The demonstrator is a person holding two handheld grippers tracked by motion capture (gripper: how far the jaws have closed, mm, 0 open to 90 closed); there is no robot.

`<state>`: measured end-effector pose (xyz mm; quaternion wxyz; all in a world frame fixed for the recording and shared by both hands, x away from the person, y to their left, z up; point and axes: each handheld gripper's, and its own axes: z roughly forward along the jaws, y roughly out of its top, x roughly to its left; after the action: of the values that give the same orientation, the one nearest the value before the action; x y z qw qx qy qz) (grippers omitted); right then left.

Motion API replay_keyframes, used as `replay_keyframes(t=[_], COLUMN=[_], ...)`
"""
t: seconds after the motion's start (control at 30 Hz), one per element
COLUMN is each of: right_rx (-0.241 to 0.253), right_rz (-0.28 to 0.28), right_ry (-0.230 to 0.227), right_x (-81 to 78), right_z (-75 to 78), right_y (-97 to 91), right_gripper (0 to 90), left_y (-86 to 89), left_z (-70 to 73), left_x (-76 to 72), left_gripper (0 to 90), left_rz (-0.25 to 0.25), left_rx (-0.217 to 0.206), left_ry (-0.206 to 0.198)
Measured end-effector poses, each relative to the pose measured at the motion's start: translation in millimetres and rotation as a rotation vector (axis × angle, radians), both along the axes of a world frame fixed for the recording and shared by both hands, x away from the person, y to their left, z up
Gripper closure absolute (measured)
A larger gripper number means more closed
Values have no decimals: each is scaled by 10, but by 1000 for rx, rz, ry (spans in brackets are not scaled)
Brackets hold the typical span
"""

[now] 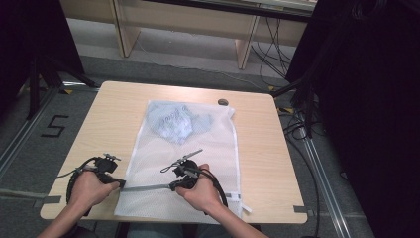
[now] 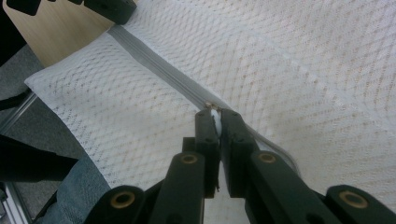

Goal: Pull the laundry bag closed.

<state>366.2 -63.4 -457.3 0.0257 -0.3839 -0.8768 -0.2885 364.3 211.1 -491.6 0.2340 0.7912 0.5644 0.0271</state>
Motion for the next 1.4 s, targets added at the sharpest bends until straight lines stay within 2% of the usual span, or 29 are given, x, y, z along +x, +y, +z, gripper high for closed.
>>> replay_keyframes(t=[0.17,0.37,0.4,0.53,0.77,1.4], right_rx=[-5,-11,-11,-9,-9,-8], right_rz=[-22,-17,-4,-12,-9,-12], right_ry=[19,9,-5,10,-1,6], right_x=[-12,-6,8,4,10,17], right_z=[17,14,5,11,10,18], right_y=[-4,-18,-25,-31,-48,-86], right_gripper=[872,872,872,872,872,872], left_y=[1,1,-1,0,1,0], left_z=[0,0,0,-1,0,0], left_x=[0,0,0,-1,0,-1], left_gripper=[900,900,900,900,900,900], left_rz=[-1,-1,-2,1,-1,-1], left_rx=[0,0,1,-2,-1,1], left_ry=[0,0,-1,-1,0,0])
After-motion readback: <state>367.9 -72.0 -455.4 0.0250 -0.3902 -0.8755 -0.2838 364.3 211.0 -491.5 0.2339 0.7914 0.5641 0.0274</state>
